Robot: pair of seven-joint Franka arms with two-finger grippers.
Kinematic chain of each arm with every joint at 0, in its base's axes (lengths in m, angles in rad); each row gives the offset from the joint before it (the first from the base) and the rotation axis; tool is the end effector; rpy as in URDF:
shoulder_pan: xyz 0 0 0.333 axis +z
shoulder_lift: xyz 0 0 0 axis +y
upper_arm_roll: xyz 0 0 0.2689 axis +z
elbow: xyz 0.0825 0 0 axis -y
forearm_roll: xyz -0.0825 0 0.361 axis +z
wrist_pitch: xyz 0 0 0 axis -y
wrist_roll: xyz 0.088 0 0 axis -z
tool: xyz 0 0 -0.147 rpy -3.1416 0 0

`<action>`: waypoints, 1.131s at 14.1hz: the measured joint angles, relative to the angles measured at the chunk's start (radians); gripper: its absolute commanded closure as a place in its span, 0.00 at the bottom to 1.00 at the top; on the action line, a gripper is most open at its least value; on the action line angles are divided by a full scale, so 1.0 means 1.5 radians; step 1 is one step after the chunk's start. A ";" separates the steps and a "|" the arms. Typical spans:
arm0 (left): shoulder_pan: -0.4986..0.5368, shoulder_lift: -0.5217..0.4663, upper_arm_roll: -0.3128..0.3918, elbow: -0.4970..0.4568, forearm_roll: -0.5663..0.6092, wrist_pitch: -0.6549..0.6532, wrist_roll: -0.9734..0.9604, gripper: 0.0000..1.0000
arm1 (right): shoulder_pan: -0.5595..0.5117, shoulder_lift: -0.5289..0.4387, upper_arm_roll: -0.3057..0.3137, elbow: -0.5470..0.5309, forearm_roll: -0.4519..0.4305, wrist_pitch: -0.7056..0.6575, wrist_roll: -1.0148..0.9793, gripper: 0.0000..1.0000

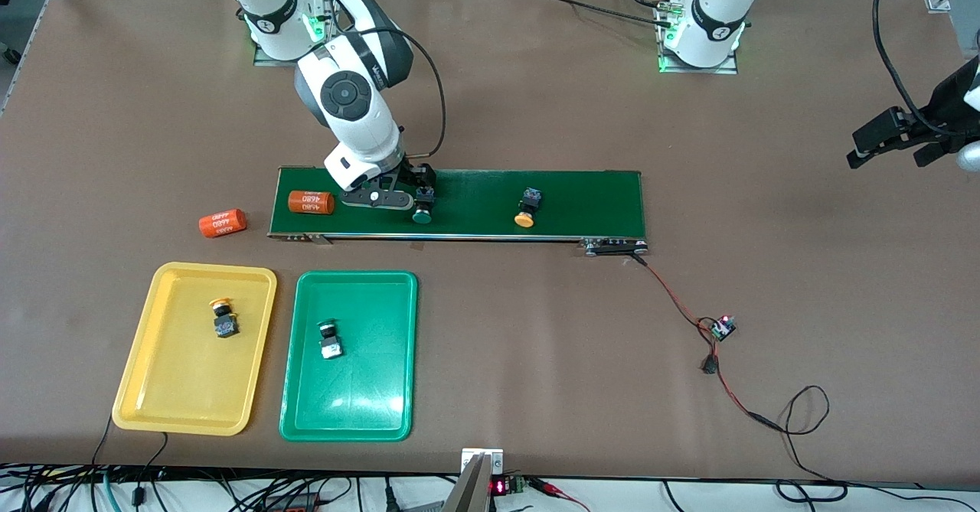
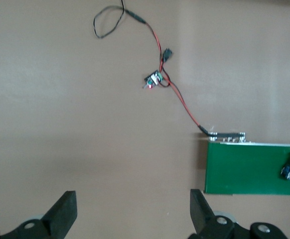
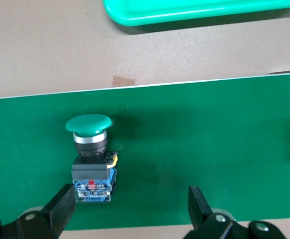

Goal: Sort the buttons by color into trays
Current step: 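Lower the right gripper and grasp the green-capped button on the belt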

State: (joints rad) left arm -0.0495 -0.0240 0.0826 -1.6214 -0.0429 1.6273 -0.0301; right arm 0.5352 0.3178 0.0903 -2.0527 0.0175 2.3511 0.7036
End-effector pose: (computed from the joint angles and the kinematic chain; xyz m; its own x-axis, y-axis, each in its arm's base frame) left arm 0.5314 0.0119 0.5325 0.9974 0.0656 0.0284 0.0642 -0.9969 0.0457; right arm 0.4518 0.3283 0.2133 0.9947 -0.0942 -0.0403 -0.0950 -0.9953 -0.0187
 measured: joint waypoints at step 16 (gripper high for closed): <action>0.000 -0.014 0.000 0.001 0.002 -0.040 0.000 0.00 | -0.005 0.047 -0.004 0.031 -0.032 0.000 0.005 0.02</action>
State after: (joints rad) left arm -0.0494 -0.0443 0.0829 -1.6192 -0.0397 1.5671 -0.0300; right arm 0.5285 0.3882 0.0849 -2.0064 -0.0302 2.3509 0.7116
